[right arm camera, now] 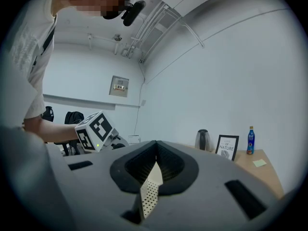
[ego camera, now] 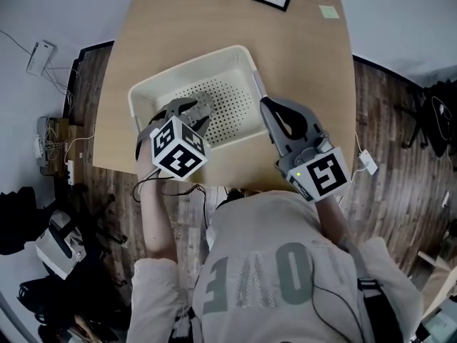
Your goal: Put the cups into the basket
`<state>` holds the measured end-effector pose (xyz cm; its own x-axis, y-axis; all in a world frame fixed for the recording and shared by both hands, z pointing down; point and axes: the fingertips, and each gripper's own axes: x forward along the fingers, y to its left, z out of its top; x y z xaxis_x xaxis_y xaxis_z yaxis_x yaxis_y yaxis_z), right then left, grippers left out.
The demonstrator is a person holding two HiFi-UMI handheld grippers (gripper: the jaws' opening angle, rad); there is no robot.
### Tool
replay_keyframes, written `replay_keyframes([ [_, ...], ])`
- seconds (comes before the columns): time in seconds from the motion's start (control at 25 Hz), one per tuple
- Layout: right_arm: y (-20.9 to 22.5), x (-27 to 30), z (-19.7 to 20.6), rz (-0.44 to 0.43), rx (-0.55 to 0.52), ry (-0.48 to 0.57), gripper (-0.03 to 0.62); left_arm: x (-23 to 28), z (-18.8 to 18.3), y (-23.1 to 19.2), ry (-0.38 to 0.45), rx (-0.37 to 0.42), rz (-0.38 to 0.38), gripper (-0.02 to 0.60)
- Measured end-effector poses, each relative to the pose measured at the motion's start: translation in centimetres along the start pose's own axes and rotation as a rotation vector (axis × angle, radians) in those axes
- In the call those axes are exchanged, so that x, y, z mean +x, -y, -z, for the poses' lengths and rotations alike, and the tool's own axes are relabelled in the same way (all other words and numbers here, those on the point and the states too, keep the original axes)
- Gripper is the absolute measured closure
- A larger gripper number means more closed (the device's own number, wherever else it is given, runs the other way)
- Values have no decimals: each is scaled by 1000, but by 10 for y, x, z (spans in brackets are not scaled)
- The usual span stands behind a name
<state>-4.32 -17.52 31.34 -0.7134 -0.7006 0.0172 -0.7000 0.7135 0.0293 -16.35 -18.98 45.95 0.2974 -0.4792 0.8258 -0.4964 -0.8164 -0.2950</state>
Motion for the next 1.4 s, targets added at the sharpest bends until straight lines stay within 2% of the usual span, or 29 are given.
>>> replay_keyframes([
  [0.04, -3, -1, -2, -7, -3, 7, 595, -9, -2, -4, 17, -14, -30, 406],
  [0.16, -15, -1, -9, -31, -14, 25, 595, -42, -10, -20, 86, -24, -171, 573],
  [0.24, -21, 2, -16, -48, -28, 41, 595, -65, -18, -30, 147, -26, -268, 574],
  [0.32, -25, 4, -24, -62, -42, 58, 595, -89, -27, -37, 242, -65, -362, 574],
  [0.4, -28, 6, -32, -73, -51, 79, 595, -116, -41, -42, 406, -167, -420, 574],
  [0.56, -40, 7, -45, -78, -45, 118, 595, -176, -58, -42, 875, -427, -445, 574],
  [0.6, -45, 8, -47, -79, -34, 128, 595, -189, -59, -38, 964, -468, -458, 574],
  [0.68, -53, 7, -51, -85, -13, 145, 595, -207, -60, -29, 1067, -510, -506, 574],
  [0.76, -63, 8, -54, -93, -10, 156, 595, -215, -61, -22, 1087, -544, -591, 574],
  [0.84, -74, 9, -54, -109, -19, 156, 595, -218, -61, -18, 1061, -567, -684, 574],
  [0.96, -92, 9, -48, -136, -40, 121, 595, -218, -62, -8, 999, -534, -780, 574],
  [1.08, -99, 8, -44, -140, -45, 93, 597, -216, -68, 0, 944, -457, -808, 574],
  [1.16, -101, 8, -44, -142, -36, 93, 595, -219, -68, 1, 944, -438, -820, 574],
  [1.4, -95, 4, -42, -118, -45, 101, 596, -227, -53, -2, 964, -493, -841, 574],
])
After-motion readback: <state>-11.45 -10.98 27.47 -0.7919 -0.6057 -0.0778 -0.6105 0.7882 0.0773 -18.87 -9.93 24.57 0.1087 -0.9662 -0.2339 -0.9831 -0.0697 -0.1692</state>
